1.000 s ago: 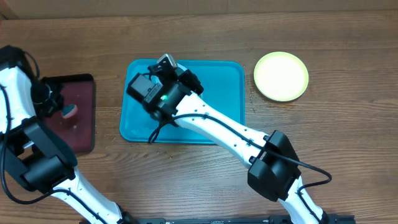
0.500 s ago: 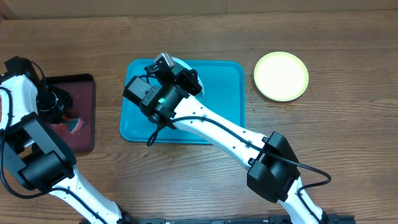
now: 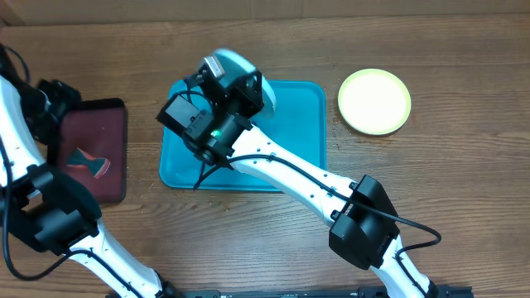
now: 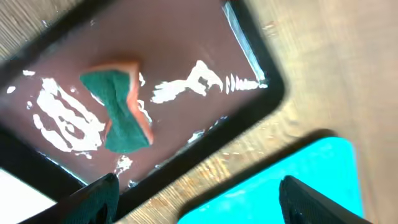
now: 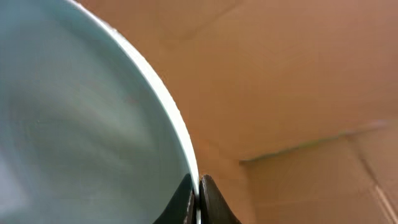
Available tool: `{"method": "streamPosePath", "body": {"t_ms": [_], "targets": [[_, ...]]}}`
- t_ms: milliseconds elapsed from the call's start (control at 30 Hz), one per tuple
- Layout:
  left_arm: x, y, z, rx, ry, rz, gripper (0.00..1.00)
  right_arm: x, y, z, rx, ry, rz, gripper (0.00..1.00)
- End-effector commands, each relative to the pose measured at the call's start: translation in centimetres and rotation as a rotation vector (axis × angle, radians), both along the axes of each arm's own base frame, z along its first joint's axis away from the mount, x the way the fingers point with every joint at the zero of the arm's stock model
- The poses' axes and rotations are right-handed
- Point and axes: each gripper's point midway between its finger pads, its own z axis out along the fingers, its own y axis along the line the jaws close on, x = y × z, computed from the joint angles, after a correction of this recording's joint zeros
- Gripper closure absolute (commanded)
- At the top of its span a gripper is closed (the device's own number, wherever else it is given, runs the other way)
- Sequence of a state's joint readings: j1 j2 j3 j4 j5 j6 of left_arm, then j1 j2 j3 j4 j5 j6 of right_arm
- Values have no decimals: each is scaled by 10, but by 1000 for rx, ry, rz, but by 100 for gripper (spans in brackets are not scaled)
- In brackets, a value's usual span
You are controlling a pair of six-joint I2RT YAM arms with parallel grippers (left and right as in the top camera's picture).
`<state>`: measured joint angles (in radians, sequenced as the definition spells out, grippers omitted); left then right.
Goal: Clean dirty plates on tray and stack at the side
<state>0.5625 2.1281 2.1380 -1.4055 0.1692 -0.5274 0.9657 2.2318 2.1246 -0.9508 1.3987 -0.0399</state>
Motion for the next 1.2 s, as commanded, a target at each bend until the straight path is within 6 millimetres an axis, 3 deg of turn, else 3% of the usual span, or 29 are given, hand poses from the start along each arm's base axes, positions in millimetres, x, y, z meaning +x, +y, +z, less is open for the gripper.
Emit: {"method": "streamPosePath", "body": {"t_ms": [0, 33, 100, 200, 267, 367, 433, 567, 733, 800, 933, 1167], "targets": [[16, -4, 48, 37, -115, -43, 13, -7, -13, 62, -34, -136, -78, 96], [18, -5, 51, 44, -125, -47, 0, -1, -2, 51, 11, -83, -15, 96], [17, -6, 50, 40, -119, -49, 0, 3, 15, 21, 57, 71, 114, 96], [16, -9, 48, 33, -109, -52, 0, -1, 43, -45, 243, 431, 334, 96], [16, -9, 48, 33, -110, -50, 0, 10, 26, -53, 479, 451, 239, 96], [16, -9, 48, 28, -109, -33, 0, 25, -3, -65, 820, 619, 158, 96], [16, -8, 48, 30, -108, -34, 0, 39, -39, -69, 1025, 760, 123, 96], [16, -8, 48, 30, -108, -33, 0, 63, -141, -77, 1298, 838, -39, 96], [16, -8, 48, 30, -108, -33, 0, 62, -265, -94, 1404, 804, -287, 96], [16, -8, 48, 32, -107, -33, 0, 56, -301, -102, 1418, 795, -350, 96], [16, -8, 48, 32, -107, -33, 0, 45, -348, -122, 1456, 777, -453, 96], [16, -8, 48, 32, -108, -33, 0, 36, -362, -166, 1428, 796, -522, 96]]}}
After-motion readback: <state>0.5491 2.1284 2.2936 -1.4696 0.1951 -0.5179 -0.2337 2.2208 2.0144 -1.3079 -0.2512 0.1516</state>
